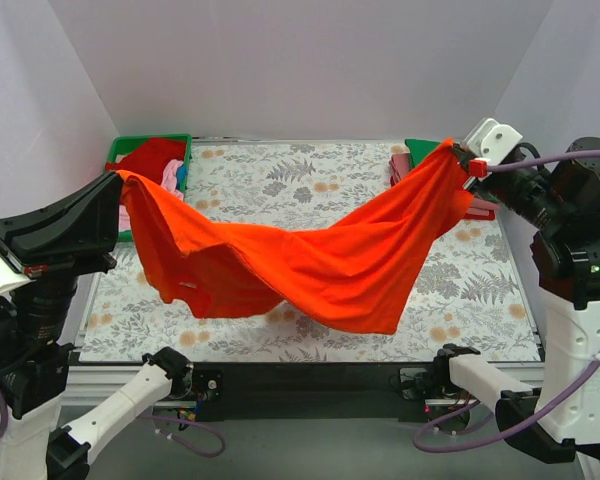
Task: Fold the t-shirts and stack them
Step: Flatten the tshirt out
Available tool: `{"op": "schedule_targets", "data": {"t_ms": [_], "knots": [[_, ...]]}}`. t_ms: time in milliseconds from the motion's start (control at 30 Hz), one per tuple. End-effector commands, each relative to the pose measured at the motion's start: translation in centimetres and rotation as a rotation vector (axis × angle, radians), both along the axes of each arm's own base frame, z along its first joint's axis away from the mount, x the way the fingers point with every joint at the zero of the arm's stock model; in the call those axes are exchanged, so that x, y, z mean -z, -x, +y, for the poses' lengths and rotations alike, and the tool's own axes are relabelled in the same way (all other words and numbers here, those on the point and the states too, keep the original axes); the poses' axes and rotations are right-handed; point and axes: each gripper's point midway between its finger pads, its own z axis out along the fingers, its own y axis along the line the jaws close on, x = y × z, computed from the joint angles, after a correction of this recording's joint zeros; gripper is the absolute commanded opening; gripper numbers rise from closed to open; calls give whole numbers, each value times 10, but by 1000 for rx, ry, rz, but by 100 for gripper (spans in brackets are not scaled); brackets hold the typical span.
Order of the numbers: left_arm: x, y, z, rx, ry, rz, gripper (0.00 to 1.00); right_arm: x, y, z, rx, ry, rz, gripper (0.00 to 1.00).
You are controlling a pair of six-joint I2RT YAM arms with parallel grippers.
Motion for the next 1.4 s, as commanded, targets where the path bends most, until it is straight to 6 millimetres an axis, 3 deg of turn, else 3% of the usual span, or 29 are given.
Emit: {"op": "schedule_targets", "data": {"t_ms": [0,33,133,167,233,267,333,367,433,467,500,533,567,600,633,667,700,733,800,833,900,933,1067,1367], "knots": [[12,-9,-7,9,-21,45,0,29,-9,5,-25,-30,94,1],[32,-28,-12,-14,-34,105,0,56,-16,11,-55,-30,169,1],[74,-59,-25,-41,-73,211,0,105,-27,23,-118,-43,313,1],[109,-84,-32,-78,-90,294,0,137,-36,27,-134,-46,403,1],[140,-104,-33,-118,-90,361,0,167,-41,36,-177,-73,506,1],[178,-125,-35,-167,-96,433,0,198,-52,39,-182,-78,585,1],[215,-141,-35,-211,-99,504,0,225,-61,46,-187,-77,656,1],[240,-153,-37,-237,-97,538,0,253,-71,50,-181,-73,719,1],[275,-170,-36,-290,-103,611,0,281,-84,54,-140,-44,769,1],[286,-176,-37,-304,-103,631,0,304,-92,57,-117,-32,834,11],[307,-182,-39,-318,-126,668,0,308,-103,56,-88,-24,837,21],[324,-191,-44,-326,-157,707,0,316,-111,51,-43,-6,853,41],[332,-196,-46,-332,-166,724,0,329,-117,48,-20,13,883,50],[341,-201,-47,-342,-182,747,0,329,-120,45,-5,27,882,65],[350,-206,-49,-347,-204,769,0,325,-118,44,-13,40,863,71],[353,-209,-48,-355,-211,779,0,323,-114,43,-36,67,838,81],[354,-210,-49,-354,-218,781,0,331,-102,42,-59,89,847,98],[355,-210,-51,-343,-228,778,0,323,-88,44,-106,95,815,98],[356,-212,-50,-345,-245,779,0,327,-65,44,-200,167,772,98],[357,-211,-51,-339,-254,780,0,339,-29,48,-290,171,824,98],[362,-209,-53,-326,-281,791,0,354,15,55,-465,254,818,98],[364,-208,-53,-325,-292,797,0,368,53,56,-539,263,887,97],[363,-201,-53,-306,-300,796,0,404,119,67,-674,398,937,87],[363,-192,-51,-288,-283,805,0,445,137,65,-599,546,950,67]]}}
